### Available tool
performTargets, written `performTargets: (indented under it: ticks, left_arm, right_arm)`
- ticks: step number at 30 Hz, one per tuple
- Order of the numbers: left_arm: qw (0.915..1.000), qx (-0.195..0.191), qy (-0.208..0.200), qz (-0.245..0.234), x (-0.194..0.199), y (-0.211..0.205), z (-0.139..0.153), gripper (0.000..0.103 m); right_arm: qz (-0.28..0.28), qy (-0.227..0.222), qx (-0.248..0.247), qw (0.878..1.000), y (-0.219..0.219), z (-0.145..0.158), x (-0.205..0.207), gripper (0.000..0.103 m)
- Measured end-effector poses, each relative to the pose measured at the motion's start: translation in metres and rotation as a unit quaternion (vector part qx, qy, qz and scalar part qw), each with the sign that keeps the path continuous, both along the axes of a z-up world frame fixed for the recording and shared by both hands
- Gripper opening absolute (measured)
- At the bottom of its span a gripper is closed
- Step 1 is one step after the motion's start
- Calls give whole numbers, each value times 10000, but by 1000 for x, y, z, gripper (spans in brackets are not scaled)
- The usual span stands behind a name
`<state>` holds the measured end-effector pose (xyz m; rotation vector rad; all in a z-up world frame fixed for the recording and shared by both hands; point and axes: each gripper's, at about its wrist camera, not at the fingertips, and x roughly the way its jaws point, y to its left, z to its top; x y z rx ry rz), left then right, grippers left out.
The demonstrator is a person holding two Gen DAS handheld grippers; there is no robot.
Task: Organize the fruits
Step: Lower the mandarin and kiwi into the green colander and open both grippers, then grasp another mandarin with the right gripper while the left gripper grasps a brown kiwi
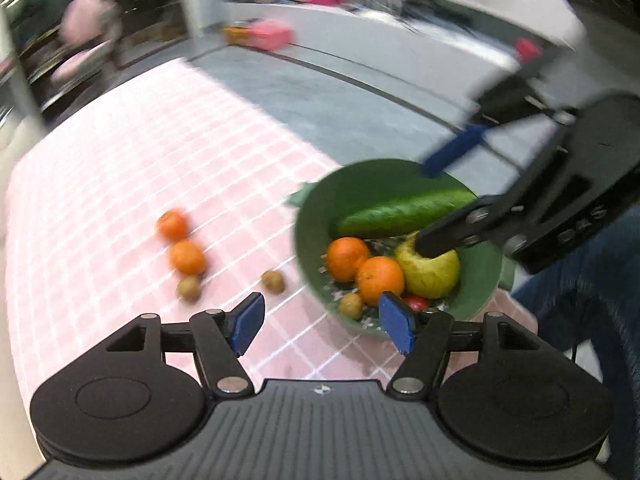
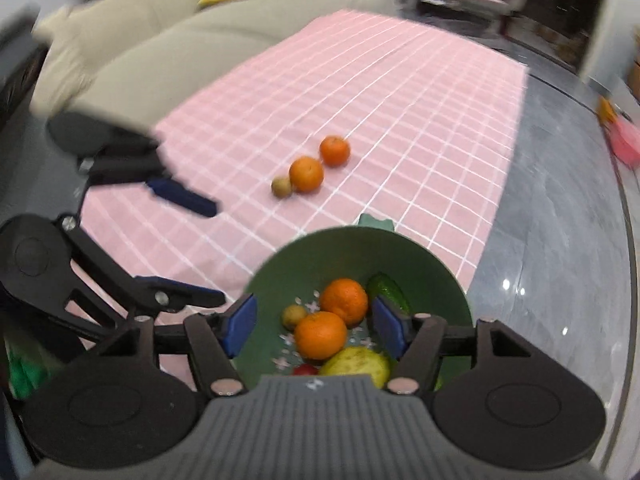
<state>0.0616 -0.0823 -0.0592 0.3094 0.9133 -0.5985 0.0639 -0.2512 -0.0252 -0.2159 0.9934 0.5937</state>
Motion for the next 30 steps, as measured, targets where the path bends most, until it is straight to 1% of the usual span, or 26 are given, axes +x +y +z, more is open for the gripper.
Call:
performTargets:
  ticks: [2,3,4,6,7,9,13,18,20,24,26,27,30]
  left_arm:
    - [9989,-265,21,380,-9,18,2,77]
    - [9979,-409,50,495,-16,26,3,77]
    - [9971,-513,90,558,-19,33,3,77]
    - [9969,-469,64,634,-24,43,3,77]
    - [9969,-413,20,664,-27,48,5,77]
    - [9965,-439,5,712,-28,60,7,77]
    - [9954,-465,-44,831,-23,78,8,77]
    - [9946,-525,13,890,-10,95,0,77]
    - [9952,-456,25,868,-6,98,-6,77]
    - [9965,-286,23,788,14,102,-17,77]
    - [9970,-251,10,736,26,103,-22,77]
    - [9975,-250,-14,668,33,102,-25,77]
    - [9985,-201,-101,494,52,97,-37,77]
  right_arm:
    - [-456,4,354,9983,-4,5,-13,64]
    - [-657,-12,534,9964,-5,4,-21,66]
    - [-800,-31,684,9944,-5,2,-29,66]
    - [-989,-35,844,9915,-1,-3,-40,66]
    - [-1028,-1,874,9909,2,-7,-44,65]
    - [-1032,99,898,9905,12,-13,-48,65]
    - [-855,149,777,9932,34,-11,-43,65]
    - [-478,87,550,9973,60,-4,-20,65]
    - [-308,56,419,9986,68,-3,-8,65]
    - [20,10,94,10000,85,-6,28,65]
    - [64,50,-29,10000,91,-11,51,63]
    - [58,85,-79,9999,94,-14,64,61]
    - [-45,231,-75,9997,101,-23,94,61]
